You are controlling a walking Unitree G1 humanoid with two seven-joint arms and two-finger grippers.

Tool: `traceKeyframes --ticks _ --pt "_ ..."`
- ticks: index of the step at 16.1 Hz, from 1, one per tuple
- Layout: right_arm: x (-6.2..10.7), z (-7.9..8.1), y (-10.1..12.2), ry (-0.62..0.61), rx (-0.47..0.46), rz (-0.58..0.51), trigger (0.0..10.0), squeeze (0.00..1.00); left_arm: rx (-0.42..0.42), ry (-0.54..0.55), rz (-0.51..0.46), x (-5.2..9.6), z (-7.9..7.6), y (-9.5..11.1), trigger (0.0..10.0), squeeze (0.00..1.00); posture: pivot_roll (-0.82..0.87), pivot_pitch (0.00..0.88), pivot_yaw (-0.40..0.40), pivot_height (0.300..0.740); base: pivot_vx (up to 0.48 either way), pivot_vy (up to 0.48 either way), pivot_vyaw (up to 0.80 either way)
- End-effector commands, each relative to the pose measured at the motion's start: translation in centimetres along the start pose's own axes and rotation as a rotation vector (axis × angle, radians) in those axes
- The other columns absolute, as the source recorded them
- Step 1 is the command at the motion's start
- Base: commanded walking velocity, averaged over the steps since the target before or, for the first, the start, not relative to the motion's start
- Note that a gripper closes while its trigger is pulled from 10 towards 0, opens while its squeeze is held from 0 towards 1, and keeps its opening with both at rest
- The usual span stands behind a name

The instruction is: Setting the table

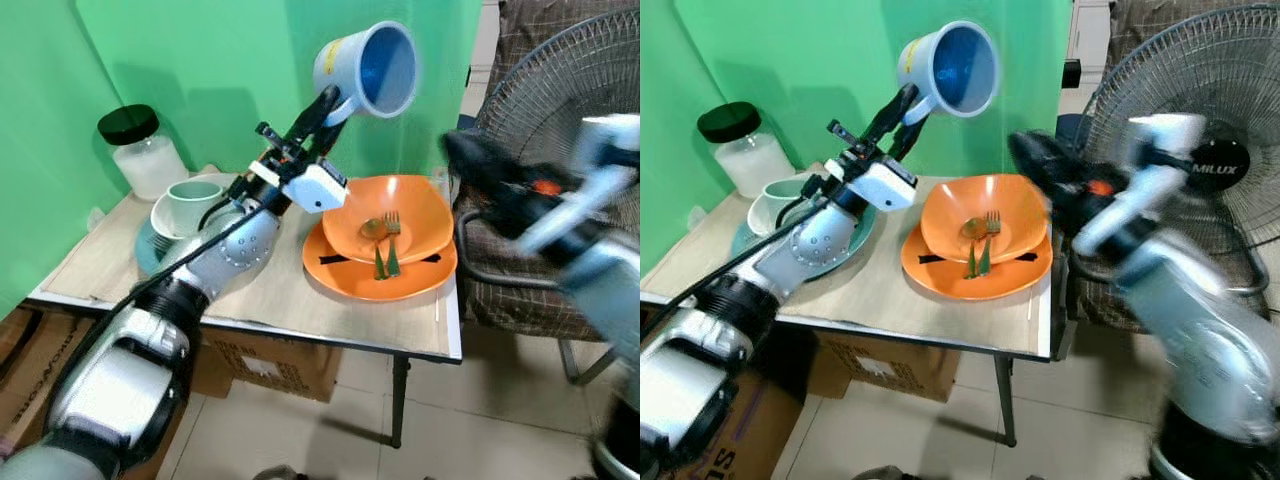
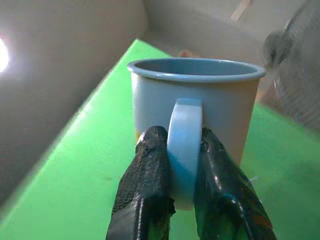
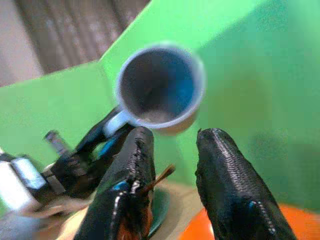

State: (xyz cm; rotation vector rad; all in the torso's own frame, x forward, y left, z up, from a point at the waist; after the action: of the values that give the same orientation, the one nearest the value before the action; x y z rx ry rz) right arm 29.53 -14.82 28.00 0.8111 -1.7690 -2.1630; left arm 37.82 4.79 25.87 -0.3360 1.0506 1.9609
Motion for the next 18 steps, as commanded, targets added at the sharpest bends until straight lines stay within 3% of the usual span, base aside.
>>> traceKeyframes --ticks 1,2,3,6,8,9,10,12,14,15,16,17,18 --pt "0.4 0.1 1.0 -0.024 0.038 -0.045 10.0 1.00 0.131 0.038 0.033 -0.1 1.2 0.0 0.0 0.00 -0.11 0.000 0.171 0.740 0.000 0.000 0.00" --pt "0.6 -0.2 0.8 -0.058 0.065 -0.030 10.0 1.00 0.207 0.058 0.069 0.0 1.5 -0.3 0.0 0.00 -0.11 0.000 0.174 0.740 0.000 0.000 0.00" --pt "1.6 -0.4 -0.8 -0.177 0.165 0.031 10.0 0.00 0.481 0.189 0.160 0.5 3.1 -0.5 9.3 0.00 -0.11 0.000 0.172 0.740 0.000 0.000 0.00" --pt "2.4 0.0 -3.2 -0.266 0.203 0.105 10.0 0.00 0.565 0.292 0.190 1.2 4.6 -0.2 10.0 0.00 -0.11 0.000 0.164 0.740 0.000 0.000 0.00" --pt "2.4 -0.4 -4.8 -0.313 0.280 0.167 10.0 0.00 0.576 0.247 0.228 2.0 3.2 -0.2 10.0 0.00 -0.10 0.000 0.156 0.740 0.000 0.000 -0.69" --pt "2.2 -0.8 -4.6 -0.339 0.296 0.157 10.0 0.00 0.586 0.236 0.252 2.2 2.5 -0.3 10.0 0.00 -0.09 0.000 0.147 0.740 0.000 0.000 -0.69" --pt "2.1 -1.4 -3.9 -0.377 0.337 0.127 10.0 0.00 0.522 0.247 0.277 2.5 2.3 -0.1 10.0 0.00 -0.09 0.000 0.137 0.740 0.000 0.000 -0.73" --pt "2.2 -1.6 -3.6 -0.401 0.369 0.114 10.0 0.00 0.586 0.227 0.305 3.4 2.0 -0.1 10.0 0.00 -0.08 0.000 0.127 0.740 0.000 0.000 -0.74" --pt "2.3 -1.8 -3.8 -0.429 0.385 0.105 10.0 0.00 0.588 0.251 0.348 4.6 2.4 -0.2 10.0 0.00 -0.07 0.000 0.112 0.740 0.000 0.000 -0.76" --pt "2.6 -2.2 -4.2 -0.461 0.390 0.108 10.0 0.00 0.598 0.131 0.352 5.2 1.3 0.5 10.0 0.00 -0.07 0.000 0.105 0.740 0.000 0.000 -0.77" --pt "2.5 -2.2 -4.4 -0.459 0.395 0.113 10.0 0.00 0.599 0.118 0.358 5.7 1.2 0.5 10.0 0.00 -0.05 0.000 0.093 0.740 0.000 0.000 -0.76" --pt "2.1 -1.7 -4.9 -0.442 0.396 0.120 10.0 0.00 0.621 0.164 0.426 7.0 1.8 -0.2 10.0 0.00 -0.04 0.000 0.079 0.740 0.000 0.000 -0.77" --pt "2.0 -1.6 -5.0 -0.439 0.391 0.119 10.0 0.00 0.629 0.172 0.461 7.3 1.8 -0.6 10.0 0.00 -0.03 0.000 0.071 0.740 0.000 0.000 -0.77"
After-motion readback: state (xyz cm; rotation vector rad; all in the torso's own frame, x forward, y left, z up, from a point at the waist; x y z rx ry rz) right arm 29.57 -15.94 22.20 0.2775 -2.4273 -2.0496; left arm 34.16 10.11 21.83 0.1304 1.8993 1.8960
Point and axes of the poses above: a point about 5 cm out from each wrist's last joint towards the gripper, its own x axis pointing back from the gripper into the wrist, its own y axis along the axis of the wrist's last joint, z = x × y, the point moved 6 cm from there along -x, pointing out of the wrist towards the gripper, and after that the axes turned 8 degrees about x, right-handed, at the moved point
